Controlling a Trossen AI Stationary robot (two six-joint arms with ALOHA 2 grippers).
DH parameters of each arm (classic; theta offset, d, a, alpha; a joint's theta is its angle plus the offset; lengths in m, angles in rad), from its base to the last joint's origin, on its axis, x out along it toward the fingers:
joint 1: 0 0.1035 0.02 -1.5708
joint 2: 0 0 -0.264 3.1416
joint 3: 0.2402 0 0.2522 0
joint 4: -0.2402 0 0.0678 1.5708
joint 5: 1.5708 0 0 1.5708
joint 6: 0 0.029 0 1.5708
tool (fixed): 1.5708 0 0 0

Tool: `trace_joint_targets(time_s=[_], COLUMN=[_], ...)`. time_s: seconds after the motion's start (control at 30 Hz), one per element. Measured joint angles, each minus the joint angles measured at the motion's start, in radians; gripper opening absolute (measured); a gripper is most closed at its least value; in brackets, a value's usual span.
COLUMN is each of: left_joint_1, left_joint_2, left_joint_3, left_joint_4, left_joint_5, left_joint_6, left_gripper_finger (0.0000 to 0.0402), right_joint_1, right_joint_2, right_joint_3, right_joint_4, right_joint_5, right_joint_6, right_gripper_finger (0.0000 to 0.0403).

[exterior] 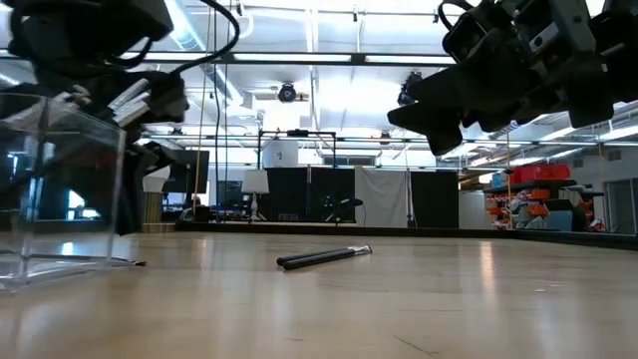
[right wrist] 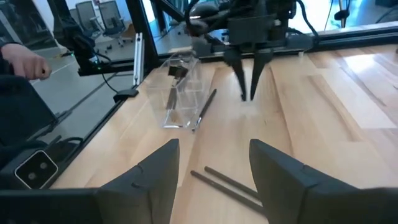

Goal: Put items in baskets/containers
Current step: Put the black eyeshadow brush into the transparent organizer

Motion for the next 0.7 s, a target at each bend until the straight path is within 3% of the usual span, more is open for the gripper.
trace_joint_targets(time_s=[0.2,0.37,0.7], left_joint_1=[-0.058,-0.082,-0.151], left_joint_2=[0.0,0.0,0.007], left_joint_3=[-0.053,-0.081,-0.101], left_joint_4=[0.108,0.168,0.256], left_joint_5=[-0.001,-0.001,-0.054], left_joint_6=[0.008,0.002,0.007], left_gripper_finger=[0.0146,0.0203,0.0203], right_joint_1=[-0.002,-0.002,-0.006], right_joint_2=[0.0,0.0,0.0], right_joint_3=[0.0,0.0,0.0], right_joint_4=[0.023,0.043,0.052], right_joint_5=[0.012,0.089,0.11], right_joint_6=[0.0,0.0,0.0], right_gripper_finger=[0.0197,0.0197,0.0197])
